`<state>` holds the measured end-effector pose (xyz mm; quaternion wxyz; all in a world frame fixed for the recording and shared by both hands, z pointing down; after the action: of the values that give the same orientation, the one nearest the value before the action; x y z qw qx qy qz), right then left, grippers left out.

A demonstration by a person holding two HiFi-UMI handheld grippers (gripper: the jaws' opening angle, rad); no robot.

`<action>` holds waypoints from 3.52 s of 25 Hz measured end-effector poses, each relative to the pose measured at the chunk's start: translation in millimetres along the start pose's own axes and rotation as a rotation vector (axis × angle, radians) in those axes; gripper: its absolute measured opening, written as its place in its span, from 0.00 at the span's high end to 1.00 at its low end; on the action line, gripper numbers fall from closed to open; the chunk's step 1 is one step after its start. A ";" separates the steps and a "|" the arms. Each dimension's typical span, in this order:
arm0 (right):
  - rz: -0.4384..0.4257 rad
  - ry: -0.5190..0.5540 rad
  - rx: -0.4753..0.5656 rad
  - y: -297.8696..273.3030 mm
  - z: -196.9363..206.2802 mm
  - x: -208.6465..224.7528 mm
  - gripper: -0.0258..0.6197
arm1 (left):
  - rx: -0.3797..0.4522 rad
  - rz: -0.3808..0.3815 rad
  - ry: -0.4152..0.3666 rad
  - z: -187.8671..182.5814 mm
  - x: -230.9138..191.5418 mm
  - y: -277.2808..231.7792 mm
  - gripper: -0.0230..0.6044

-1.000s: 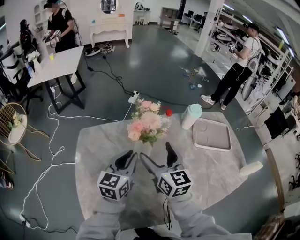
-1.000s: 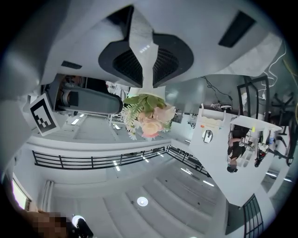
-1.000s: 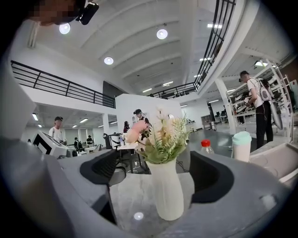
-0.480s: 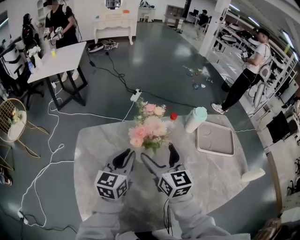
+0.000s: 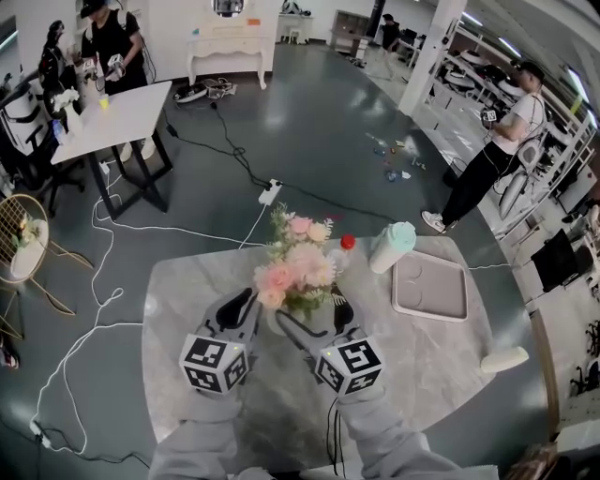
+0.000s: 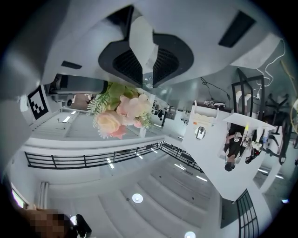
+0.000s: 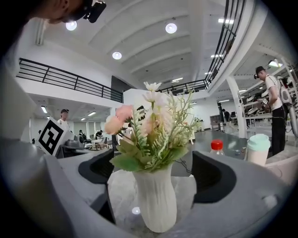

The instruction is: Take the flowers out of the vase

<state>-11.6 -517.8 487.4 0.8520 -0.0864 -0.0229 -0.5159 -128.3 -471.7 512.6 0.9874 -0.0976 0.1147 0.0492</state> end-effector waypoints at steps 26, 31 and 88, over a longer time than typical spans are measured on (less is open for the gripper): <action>-0.060 0.083 0.030 -3.0 -13.9 -2.0 0.48 | 0.013 0.101 -0.060 -16.3 29.4 -15.4 0.85; -0.057 0.089 0.029 -3.6 -13.8 -4.6 0.56 | 0.012 0.096 -0.059 -16.3 27.7 -13.2 0.85; 0.039 0.082 0.235 34.7 -91.8 -15.7 0.87 | 0.084 0.102 -0.125 -60.6 53.0 24.9 0.85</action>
<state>7.1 -504.0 390.8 0.8662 0.0349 -0.0466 -0.4962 -93.0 -455.8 437.6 0.9921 -0.0467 0.0597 0.1005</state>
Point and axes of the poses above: the fingertips, and each gripper's own axes: y backward along the fingers, x to its right, z out of its underside, the point moved 3 cm from there along y, backward along the fingers, and after that the axes turned 4 degrees about -z, right-handed, at the moved point
